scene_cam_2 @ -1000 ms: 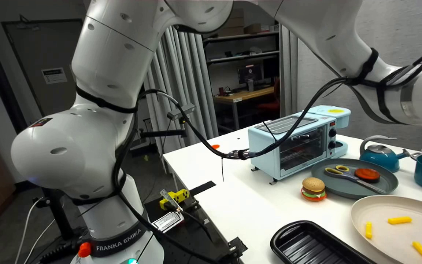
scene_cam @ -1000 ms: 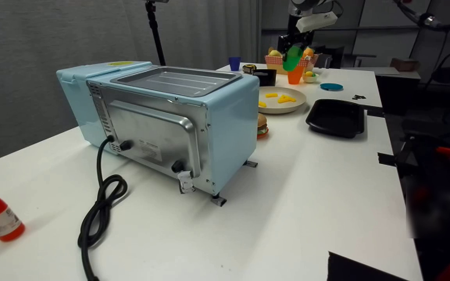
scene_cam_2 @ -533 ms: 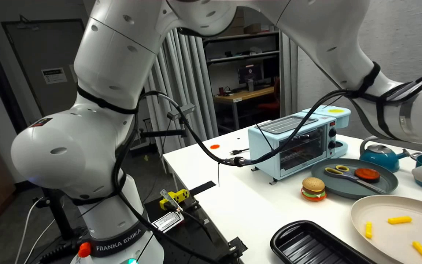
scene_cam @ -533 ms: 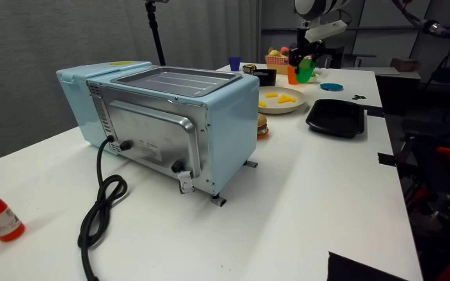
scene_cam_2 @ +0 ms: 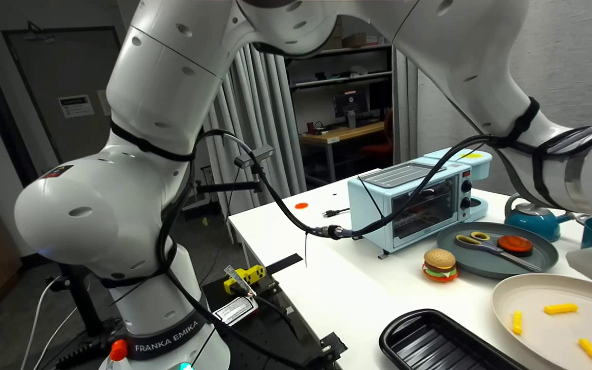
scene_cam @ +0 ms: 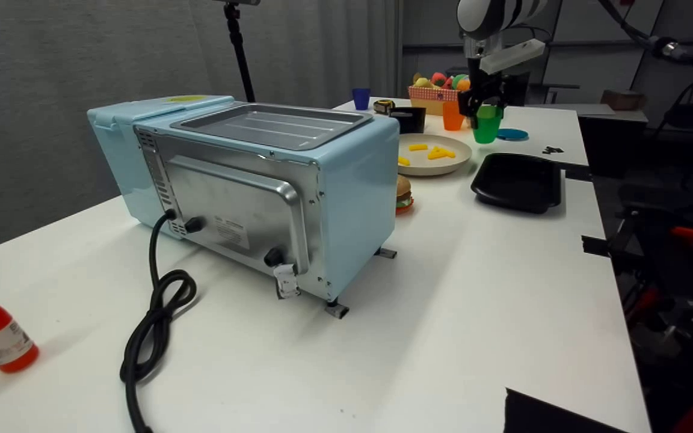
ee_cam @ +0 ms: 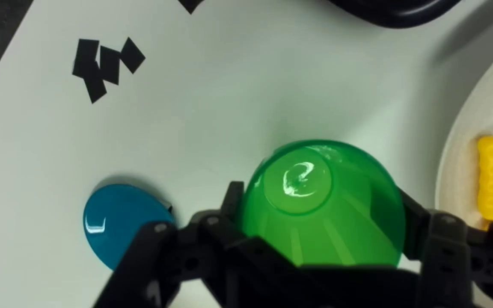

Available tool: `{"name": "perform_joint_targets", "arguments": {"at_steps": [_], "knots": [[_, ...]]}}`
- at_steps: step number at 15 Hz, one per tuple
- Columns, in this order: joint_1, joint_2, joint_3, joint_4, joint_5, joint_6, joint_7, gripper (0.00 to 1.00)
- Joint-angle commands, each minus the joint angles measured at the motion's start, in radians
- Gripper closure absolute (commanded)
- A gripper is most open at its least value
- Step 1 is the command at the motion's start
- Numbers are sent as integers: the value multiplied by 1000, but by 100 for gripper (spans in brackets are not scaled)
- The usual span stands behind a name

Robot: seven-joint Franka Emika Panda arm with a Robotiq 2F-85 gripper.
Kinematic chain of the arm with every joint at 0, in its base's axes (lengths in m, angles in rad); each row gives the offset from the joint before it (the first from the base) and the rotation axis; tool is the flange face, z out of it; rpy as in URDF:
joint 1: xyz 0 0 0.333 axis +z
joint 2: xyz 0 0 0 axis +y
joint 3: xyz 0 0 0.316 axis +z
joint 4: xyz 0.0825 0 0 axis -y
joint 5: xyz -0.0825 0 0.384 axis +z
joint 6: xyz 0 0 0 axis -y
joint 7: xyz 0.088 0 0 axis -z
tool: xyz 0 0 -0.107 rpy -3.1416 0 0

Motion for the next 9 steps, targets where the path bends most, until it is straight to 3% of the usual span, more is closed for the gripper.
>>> {"name": "perform_joint_targets", "arguments": {"at_steps": [1,9], "knots": [[-12,14,3,17,26,-69,-12,47],[-16,12,47,5,94,-154,-20,47]]}}
